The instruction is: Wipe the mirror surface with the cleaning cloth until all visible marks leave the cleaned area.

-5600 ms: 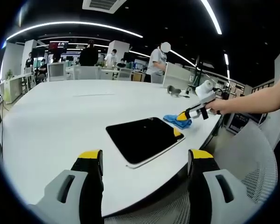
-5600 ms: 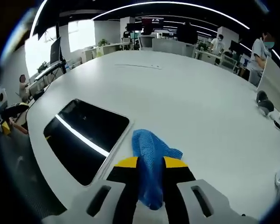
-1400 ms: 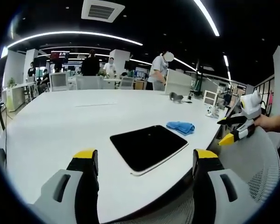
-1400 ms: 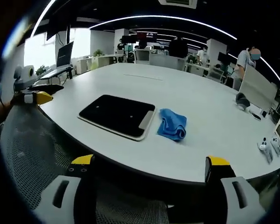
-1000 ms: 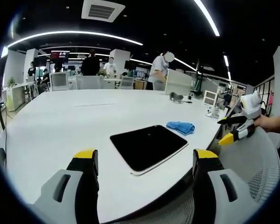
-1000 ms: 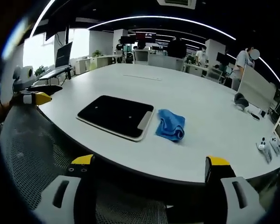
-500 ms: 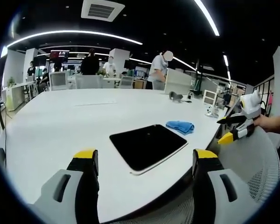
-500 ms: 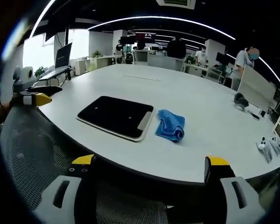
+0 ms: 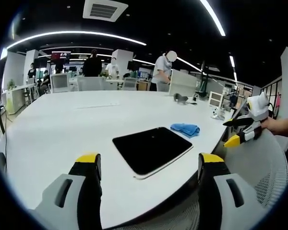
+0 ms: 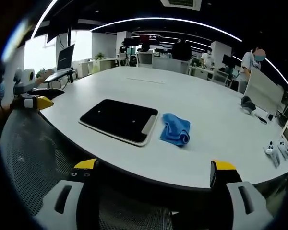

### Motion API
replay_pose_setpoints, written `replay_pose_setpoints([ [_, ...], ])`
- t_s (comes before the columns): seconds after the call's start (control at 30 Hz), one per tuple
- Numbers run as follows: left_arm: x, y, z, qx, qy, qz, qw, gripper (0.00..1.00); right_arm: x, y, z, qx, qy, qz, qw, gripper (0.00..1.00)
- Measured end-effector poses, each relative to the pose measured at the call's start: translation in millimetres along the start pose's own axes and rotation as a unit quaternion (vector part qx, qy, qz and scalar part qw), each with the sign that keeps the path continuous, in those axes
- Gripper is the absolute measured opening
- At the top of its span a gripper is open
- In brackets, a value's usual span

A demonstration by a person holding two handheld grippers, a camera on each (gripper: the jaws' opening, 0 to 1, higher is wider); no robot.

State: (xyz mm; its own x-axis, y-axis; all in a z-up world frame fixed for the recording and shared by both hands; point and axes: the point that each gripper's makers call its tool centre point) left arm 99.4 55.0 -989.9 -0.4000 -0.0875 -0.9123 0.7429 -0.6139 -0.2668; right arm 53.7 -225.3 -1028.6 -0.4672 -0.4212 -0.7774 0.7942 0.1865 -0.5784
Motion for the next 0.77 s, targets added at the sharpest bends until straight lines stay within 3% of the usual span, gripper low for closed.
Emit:
replay_pose_setpoints([
  [0.77, 0.9, 1.1, -0.8, -0.004, 0.010, -0.007, 0.9999, 0.81, 1.5, 1.3, -1.8, -0.007, -0.002, -0.005, 1.0000, 0.92],
])
Point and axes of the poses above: the point that each gripper's makers call its tool centre point, and the gripper's own axes: y roughly forward along the fingers, z roughly to its right, x roughly out of its underside, and after that the axes turned 10 degrees about -y, right-handed
